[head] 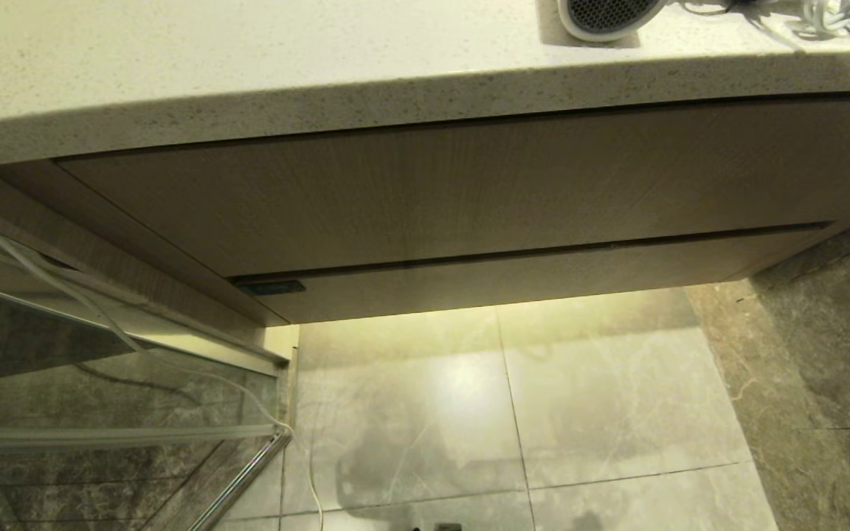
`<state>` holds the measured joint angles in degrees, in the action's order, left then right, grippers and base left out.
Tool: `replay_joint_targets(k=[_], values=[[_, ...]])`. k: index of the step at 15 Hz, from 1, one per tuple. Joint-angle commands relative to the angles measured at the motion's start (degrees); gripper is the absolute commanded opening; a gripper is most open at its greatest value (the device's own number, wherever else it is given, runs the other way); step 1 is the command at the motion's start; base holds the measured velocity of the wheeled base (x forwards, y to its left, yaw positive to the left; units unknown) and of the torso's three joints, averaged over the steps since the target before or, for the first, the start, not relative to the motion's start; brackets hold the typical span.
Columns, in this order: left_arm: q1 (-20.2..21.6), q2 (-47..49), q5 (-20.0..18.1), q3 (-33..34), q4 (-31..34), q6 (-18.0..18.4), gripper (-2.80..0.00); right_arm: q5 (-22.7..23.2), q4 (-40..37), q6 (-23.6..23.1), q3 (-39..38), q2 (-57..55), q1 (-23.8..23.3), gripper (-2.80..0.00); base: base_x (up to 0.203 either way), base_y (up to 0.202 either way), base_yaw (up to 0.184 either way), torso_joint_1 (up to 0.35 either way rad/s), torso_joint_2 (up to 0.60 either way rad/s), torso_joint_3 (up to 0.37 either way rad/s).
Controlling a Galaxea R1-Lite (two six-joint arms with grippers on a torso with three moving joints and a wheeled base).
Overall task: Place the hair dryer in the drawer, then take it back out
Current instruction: Pull open the drawer
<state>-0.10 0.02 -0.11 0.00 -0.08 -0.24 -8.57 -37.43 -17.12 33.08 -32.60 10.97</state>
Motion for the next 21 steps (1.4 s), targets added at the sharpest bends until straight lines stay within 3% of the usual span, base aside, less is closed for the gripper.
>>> replay_joint_targets(k=[1, 12, 17, 20, 21], values=[[0.0, 0.0, 0.0, 0.0, 0.0, 0.0, -2.8, 0.0, -0.2, -0.1, -0.4, 0.4, 0.1, -2.8, 0.0, 0.0, 0.0, -0.173, 0.5, 0.325], [0.0, 0.0, 0.0, 0.0, 0.0, 0.0, -2.8, 0.0, 0.7, -0.2, -2.7, 0.7, 0.1, -2.8, 0.0, 0.0, 0.0, -0.128, 0.47, 0.34], [0.0, 0.0, 0.0, 0.0, 0.0, 0.0, -2.8, 0.3, 1.5, 0.4, -3.4, 0.3, 0.2, -2.8, 0.0, 0.0, 0.0, -0.011, 0.09, 0.076], [0.0, 0.0, 0.0, 0.0, 0.0, 0.0, -2.8, 6.4, 3.9, 0.9, -4.0, -0.1, 0.2, -2.8, 0.0, 0.0, 0.0, 0.0, 0.0, 0.0], [0.0, 0.0, 0.0, 0.1, 0.0, 0.0, -2.8, 9.1, 4.6, 0.9, -3.9, -1.2, 0.2, 0.0, 0.0, 0.0, 0.0, 0.0, 0.0, 0.0]])
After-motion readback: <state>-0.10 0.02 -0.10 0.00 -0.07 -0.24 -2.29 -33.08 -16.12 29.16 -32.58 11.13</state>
